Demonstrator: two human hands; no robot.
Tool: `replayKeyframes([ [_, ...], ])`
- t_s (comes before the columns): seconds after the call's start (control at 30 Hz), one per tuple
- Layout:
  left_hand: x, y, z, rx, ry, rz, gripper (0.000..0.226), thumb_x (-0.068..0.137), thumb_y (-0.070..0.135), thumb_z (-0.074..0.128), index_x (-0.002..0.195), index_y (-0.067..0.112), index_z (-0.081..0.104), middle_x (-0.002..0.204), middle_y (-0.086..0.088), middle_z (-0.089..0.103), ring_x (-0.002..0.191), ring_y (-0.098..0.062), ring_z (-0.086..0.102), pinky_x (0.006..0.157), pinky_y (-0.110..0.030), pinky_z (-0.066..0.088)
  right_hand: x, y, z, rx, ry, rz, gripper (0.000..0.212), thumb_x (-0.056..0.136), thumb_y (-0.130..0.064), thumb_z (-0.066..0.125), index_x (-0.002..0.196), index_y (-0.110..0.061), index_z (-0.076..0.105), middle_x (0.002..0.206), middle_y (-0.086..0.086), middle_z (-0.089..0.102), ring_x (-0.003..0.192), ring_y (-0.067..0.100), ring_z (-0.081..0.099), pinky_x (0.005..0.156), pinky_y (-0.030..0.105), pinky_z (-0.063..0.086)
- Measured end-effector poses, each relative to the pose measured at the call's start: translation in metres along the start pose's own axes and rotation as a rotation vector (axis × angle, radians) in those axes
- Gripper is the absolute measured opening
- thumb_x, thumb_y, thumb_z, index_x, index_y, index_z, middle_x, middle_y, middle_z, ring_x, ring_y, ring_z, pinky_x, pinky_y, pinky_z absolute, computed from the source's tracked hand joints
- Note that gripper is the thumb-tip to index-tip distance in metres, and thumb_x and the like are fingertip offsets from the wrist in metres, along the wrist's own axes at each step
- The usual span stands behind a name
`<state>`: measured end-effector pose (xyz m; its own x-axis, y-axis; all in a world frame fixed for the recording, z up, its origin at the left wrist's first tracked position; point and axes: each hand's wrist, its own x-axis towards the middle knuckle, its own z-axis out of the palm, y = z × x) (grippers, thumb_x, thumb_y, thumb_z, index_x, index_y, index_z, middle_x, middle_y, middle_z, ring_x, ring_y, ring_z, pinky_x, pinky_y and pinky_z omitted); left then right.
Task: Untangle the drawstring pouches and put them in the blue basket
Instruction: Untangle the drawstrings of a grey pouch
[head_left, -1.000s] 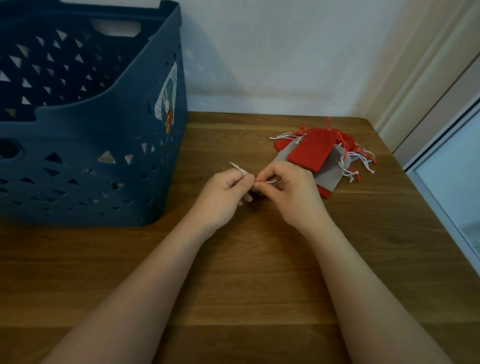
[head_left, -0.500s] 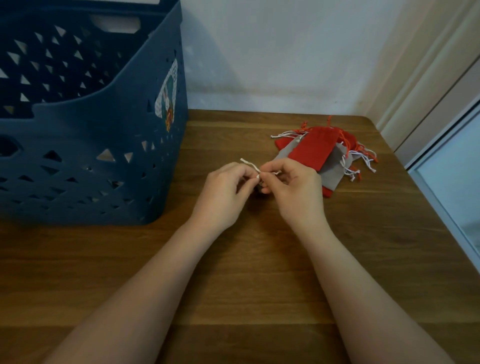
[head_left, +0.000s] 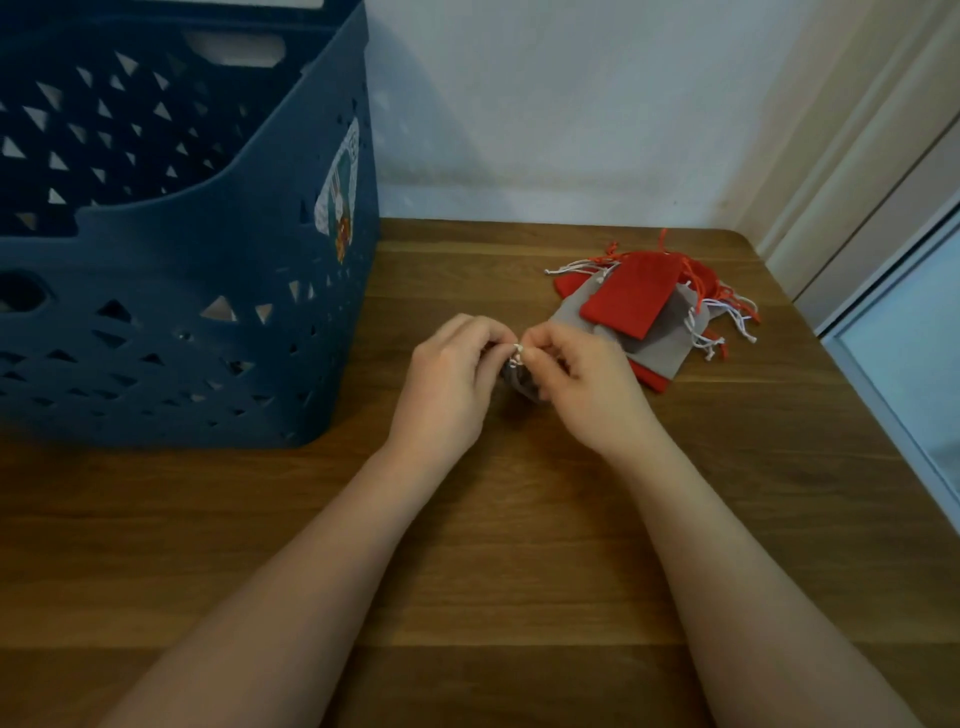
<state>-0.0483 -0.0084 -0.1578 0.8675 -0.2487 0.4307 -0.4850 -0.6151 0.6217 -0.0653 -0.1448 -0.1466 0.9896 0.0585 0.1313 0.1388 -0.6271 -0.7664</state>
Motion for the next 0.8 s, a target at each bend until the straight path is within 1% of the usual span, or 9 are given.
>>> replayKeyframes([
  [0.07, -0.0002, -0.0011, 0.0006, -0.011, -0.003, 0.003, 0.010, 0.088, 0.014, 0.060, 0.095, 0.018, 0.065, 0.088, 0.012, 0.055, 0.078, 0.001, 0.054, 0.070, -0.010, 0.046, 0.0001, 0.0041, 0.0009, 0.240, -0.048, 0.129, 0.016, 0.096, -0.014, 0.048, 0.087, -0.020, 0.060, 0.070, -0.006, 0.057, 0.064, 0.006, 0.055, 0.065, 0.024, 0.047],
  [0.17, 0.0001, -0.0026, -0.0003, -0.061, 0.003, -0.006, 0.014, 0.086, 0.013, 0.063, 0.092, 0.025, 0.060, 0.086, 0.011, 0.058, 0.078, -0.003, 0.060, 0.070, -0.017, 0.051, 0.0017, 0.0065, 0.0035, 0.417, -0.092, 0.231, 0.017, 0.096, -0.011, 0.047, 0.090, -0.014, 0.062, 0.070, -0.002, 0.059, 0.063, 0.006, 0.056, 0.065, 0.022, 0.047],
  [0.23, -0.0010, -0.0030, -0.0011, -0.067, 0.007, 0.027, 0.014, 0.086, 0.013, 0.062, 0.094, 0.024, 0.060, 0.088, 0.012, 0.058, 0.080, -0.003, 0.061, 0.070, -0.018, 0.053, 0.0026, 0.0061, 0.0034, 0.483, -0.085, 0.263, 0.019, 0.096, -0.011, 0.046, 0.087, -0.015, 0.063, 0.067, -0.002, 0.058, 0.064, 0.007, 0.056, 0.066, 0.023, 0.047],
  [0.37, -0.0035, -0.0008, 0.0012, -0.104, -0.017, 0.071, 0.016, 0.085, 0.022, 0.056, 0.099, 0.021, 0.063, 0.094, 0.014, 0.057, 0.085, 0.003, 0.059, 0.078, -0.008, 0.049, 0.0017, 0.0066, -0.0017, 0.579, -0.056, 0.310, 0.020, 0.096, -0.012, 0.047, 0.087, -0.014, 0.065, 0.069, 0.000, 0.058, 0.067, 0.011, 0.055, 0.072, 0.028, 0.047],
  [0.43, -0.0034, -0.0008, 0.0031, -0.085, -0.026, 0.082, 0.018, 0.084, 0.021, 0.059, 0.101, 0.017, 0.064, 0.095, 0.014, 0.057, 0.087, 0.002, 0.058, 0.079, -0.009, 0.049, 0.0012, 0.0073, -0.0030, 0.624, -0.049, 0.322, 0.020, 0.095, -0.011, 0.049, 0.085, -0.013, 0.066, 0.067, 0.000, 0.057, 0.065, 0.011, 0.054, 0.072, 0.029, 0.046],
  [0.57, -0.0033, 0.0000, 0.0023, 0.016, -0.050, 0.054, 0.006, 0.088, 0.016, 0.059, 0.094, 0.017, 0.061, 0.087, 0.012, 0.056, 0.077, 0.001, 0.054, 0.066, -0.011, 0.046, 0.0010, 0.0058, -0.0061, 0.772, -0.103, 0.348, 0.017, 0.092, -0.008, 0.051, 0.084, -0.011, 0.065, 0.062, 0.000, 0.056, 0.061, 0.010, 0.054, 0.065, 0.024, 0.047],
  [0.67, -0.0029, 0.0016, 0.0025, 0.055, -0.081, 0.035, 0.007, 0.091, 0.016, 0.054, 0.090, 0.023, 0.053, 0.083, 0.015, 0.047, 0.071, -0.001, 0.050, 0.059, -0.013, 0.041, 0.0008, 0.0056, -0.0025, 0.766, -0.115, 0.330, 0.014, 0.090, -0.004, 0.052, 0.085, -0.011, 0.063, 0.062, 0.000, 0.057, 0.059, 0.010, 0.055, 0.064, 0.023, 0.047],
  [0.73, -0.0015, 0.0011, 0.0018, 0.080, -0.084, 0.028, 0.009, 0.090, 0.015, 0.053, 0.086, 0.023, 0.050, 0.080, 0.013, 0.045, 0.069, -0.003, 0.048, 0.058, -0.015, 0.039, 0.0015, 0.0050, 0.0007, 0.767, -0.081, 0.317, 0.016, 0.089, 0.000, 0.052, 0.087, -0.013, 0.061, 0.060, -0.001, 0.058, 0.058, 0.010, 0.056, 0.065, 0.025, 0.048],
  [0.8, 0.0009, -0.0028, -0.0005, 0.103, -0.075, -0.022, 0.008, 0.089, 0.015, 0.053, 0.083, 0.021, 0.050, 0.079, 0.009, 0.047, 0.069, -0.005, 0.049, 0.059, -0.021, 0.042, 0.0025, 0.0063, 0.0011, 0.861, -0.008, 0.309, 0.023, 0.088, 0.007, 0.048, 0.087, -0.015, 0.057, 0.057, -0.003, 0.057, 0.057, 0.010, 0.055, 0.064, 0.025, 0.048],
])
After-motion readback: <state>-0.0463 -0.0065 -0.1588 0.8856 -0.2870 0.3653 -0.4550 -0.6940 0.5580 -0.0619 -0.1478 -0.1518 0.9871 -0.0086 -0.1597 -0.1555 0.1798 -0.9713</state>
